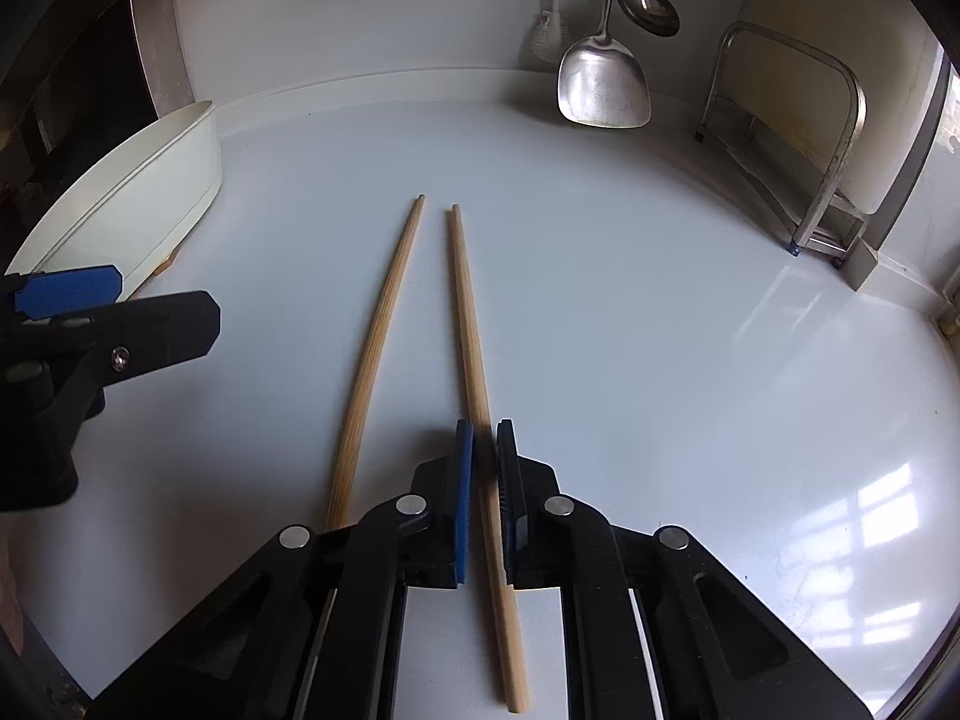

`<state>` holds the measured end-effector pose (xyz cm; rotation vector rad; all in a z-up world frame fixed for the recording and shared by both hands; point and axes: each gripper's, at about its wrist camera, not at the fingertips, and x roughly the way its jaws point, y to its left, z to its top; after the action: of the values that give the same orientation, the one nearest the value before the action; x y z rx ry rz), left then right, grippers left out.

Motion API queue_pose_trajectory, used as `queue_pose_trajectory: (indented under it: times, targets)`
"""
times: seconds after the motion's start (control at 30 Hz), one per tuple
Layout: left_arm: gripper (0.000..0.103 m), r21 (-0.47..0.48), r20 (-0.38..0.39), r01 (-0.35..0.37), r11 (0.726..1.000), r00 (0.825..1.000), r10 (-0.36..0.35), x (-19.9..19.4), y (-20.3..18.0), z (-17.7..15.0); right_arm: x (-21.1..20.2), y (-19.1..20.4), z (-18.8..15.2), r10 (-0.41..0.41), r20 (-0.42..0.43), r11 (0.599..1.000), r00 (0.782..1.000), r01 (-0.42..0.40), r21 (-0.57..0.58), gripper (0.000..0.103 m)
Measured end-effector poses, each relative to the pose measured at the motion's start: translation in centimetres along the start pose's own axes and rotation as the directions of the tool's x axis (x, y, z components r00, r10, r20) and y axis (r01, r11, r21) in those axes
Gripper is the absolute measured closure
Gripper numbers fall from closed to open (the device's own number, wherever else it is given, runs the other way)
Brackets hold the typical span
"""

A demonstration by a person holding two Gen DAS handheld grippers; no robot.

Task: Organize utensils
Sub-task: 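Grasp a chopstick with the right tool while the left tool grasps the other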

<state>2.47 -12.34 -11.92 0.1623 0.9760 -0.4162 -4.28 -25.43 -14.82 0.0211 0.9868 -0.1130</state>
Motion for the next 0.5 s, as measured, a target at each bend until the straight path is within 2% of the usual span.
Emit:
queue_pose_trajectory:
  times: [0.4,0.5]
  targets:
    - [0.014,-0.017,-0.031,0.0,1.0,1.0,0.0,2.8,-3.3,-0.2,-0.6,-4.3,-0.7,-0.009,0.001,0.997,1.0,0.009,0.074,0.096]
    - [0.014,-0.02,-0.032,-0.013,1.0,0.999,0.013,3.1,-3.6,-0.2,-0.7,-5.2,-0.8,0.007,-0.005,0.996,1.0,-0.006,0.093,0.091]
